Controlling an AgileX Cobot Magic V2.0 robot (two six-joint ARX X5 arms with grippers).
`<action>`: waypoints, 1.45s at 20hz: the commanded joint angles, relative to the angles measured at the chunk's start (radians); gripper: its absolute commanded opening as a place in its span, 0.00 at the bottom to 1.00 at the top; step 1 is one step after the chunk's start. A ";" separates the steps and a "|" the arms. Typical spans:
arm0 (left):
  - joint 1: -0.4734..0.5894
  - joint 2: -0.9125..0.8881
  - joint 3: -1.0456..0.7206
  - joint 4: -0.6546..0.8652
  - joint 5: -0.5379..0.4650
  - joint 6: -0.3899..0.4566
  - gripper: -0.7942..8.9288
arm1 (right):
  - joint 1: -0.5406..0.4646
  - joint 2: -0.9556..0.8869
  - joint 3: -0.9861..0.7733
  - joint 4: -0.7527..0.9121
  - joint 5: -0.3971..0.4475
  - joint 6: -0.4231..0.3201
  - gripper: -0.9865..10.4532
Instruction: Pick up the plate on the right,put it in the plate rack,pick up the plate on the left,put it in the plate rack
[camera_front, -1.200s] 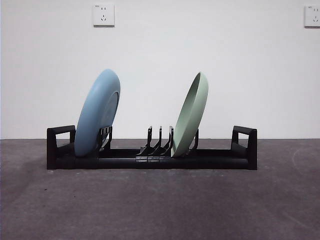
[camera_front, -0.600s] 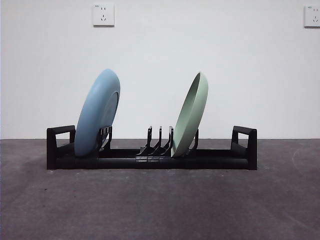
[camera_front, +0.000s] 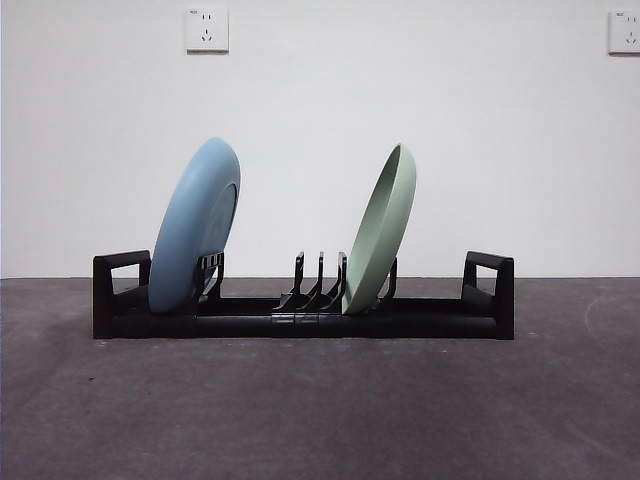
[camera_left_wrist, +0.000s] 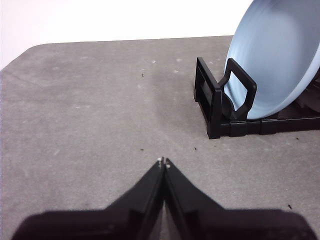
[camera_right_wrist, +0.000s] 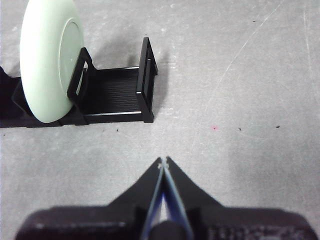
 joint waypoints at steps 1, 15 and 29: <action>0.003 -0.001 -0.015 0.006 0.003 -0.010 0.08 | 0.002 -0.002 -0.004 0.007 0.003 0.009 0.09; 0.003 -0.001 -0.015 0.006 0.003 -0.010 0.08 | -0.065 -0.329 -0.233 0.358 0.006 -0.256 0.09; 0.003 -0.001 -0.015 0.006 0.003 -0.010 0.08 | -0.156 -0.634 -0.667 0.490 -0.133 -0.200 0.09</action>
